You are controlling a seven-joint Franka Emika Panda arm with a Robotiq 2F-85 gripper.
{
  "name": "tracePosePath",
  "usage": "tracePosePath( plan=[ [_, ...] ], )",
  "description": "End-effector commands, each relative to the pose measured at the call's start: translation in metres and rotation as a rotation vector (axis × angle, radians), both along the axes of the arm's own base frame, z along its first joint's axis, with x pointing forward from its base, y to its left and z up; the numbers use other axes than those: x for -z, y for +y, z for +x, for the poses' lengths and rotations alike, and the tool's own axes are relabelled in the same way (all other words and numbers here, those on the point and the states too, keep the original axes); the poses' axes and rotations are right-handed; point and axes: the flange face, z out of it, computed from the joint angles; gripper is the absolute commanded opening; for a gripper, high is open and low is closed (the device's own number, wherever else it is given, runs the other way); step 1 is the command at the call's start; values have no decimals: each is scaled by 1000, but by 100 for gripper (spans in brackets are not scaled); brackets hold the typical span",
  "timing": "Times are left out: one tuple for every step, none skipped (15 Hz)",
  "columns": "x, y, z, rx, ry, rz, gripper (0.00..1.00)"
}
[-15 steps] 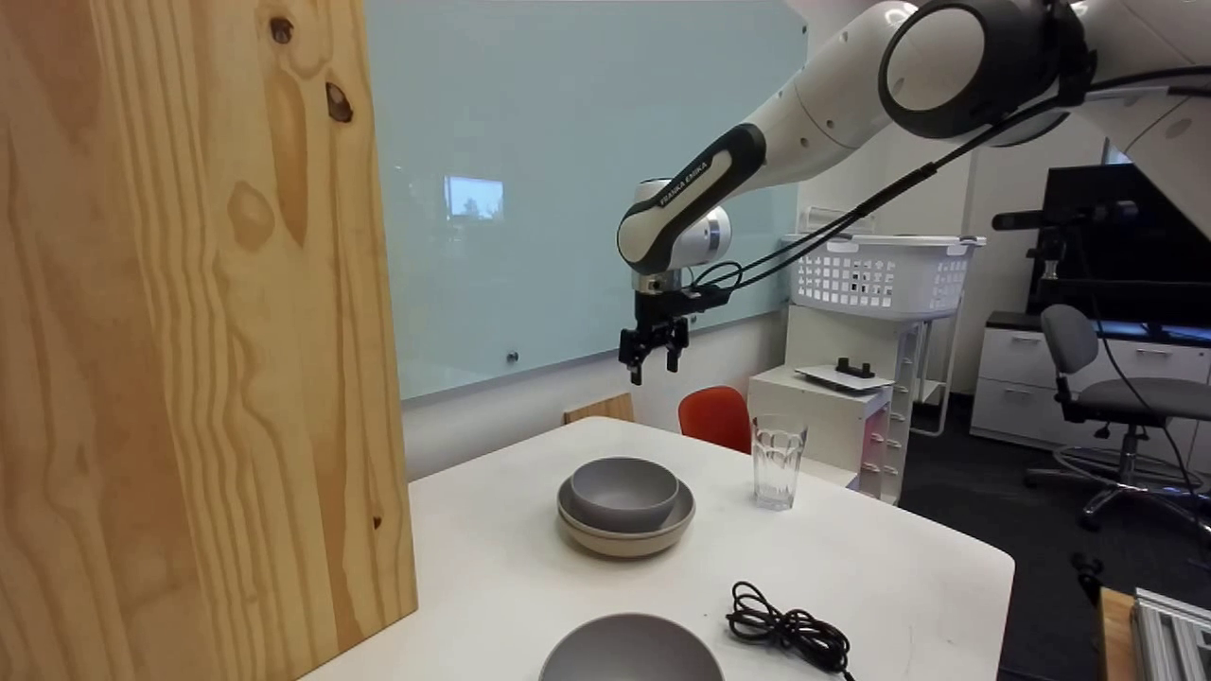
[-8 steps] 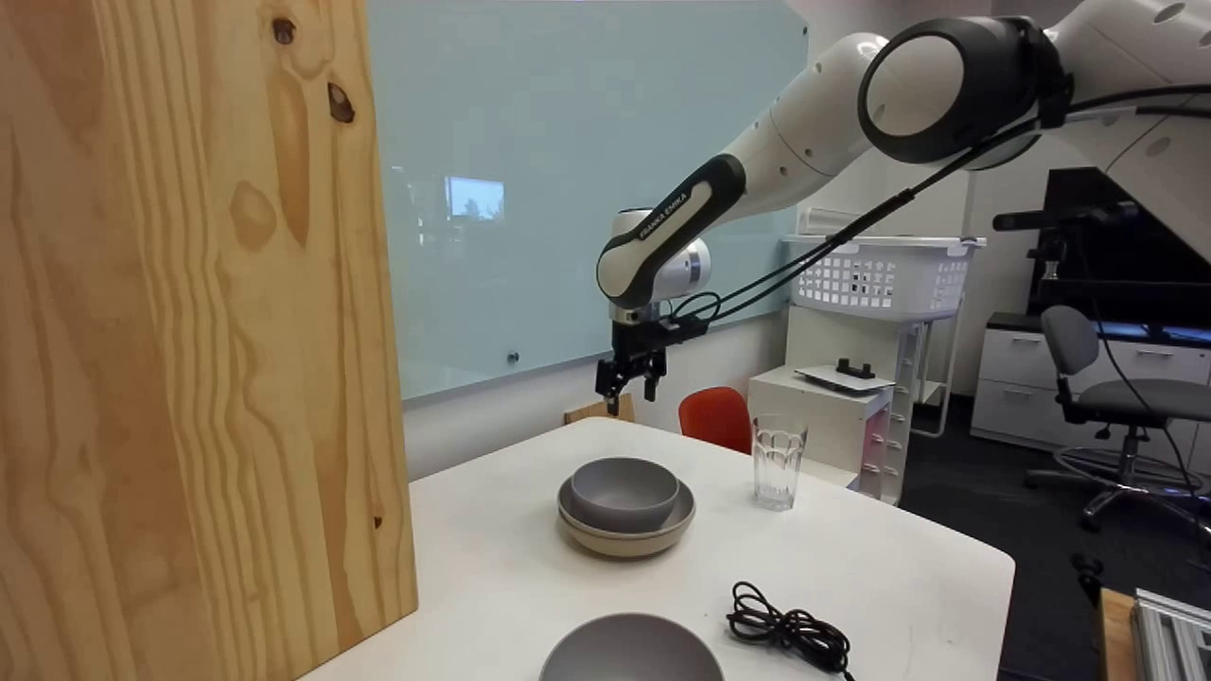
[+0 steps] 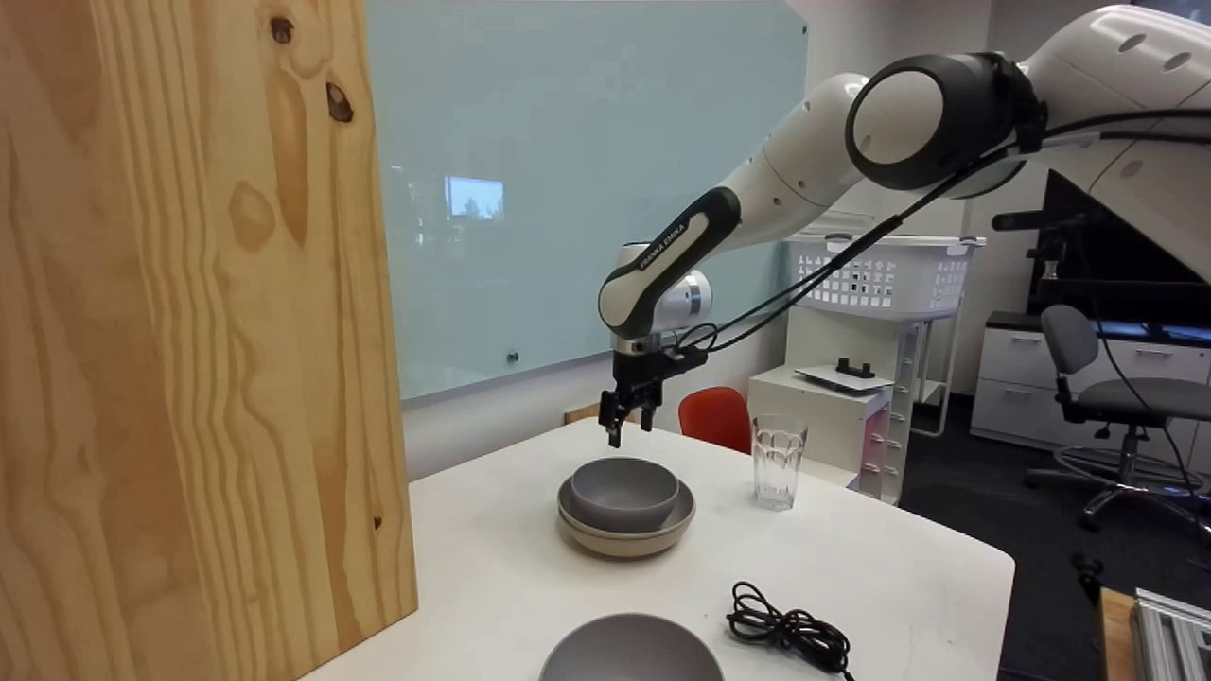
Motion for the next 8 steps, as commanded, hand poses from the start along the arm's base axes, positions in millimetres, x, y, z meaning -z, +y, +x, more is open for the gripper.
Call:
tracePosePath(
  plan=[
    [12,-7,3,-157,-7,-36,100],
    [11,-6,3,-196,-5,-40,100],
    [8,-5,2,-230,-5,-49,100],
    [7,-4,2,-251,4,-55,100],
    [6,-4,2,-265,7,-54,100],
    [5,-3,1,-272,15,-42,100],
    [5,-2,2,-274,16,-42,100],
    [4,0,2,-286,17,-24,100]
  ],
)
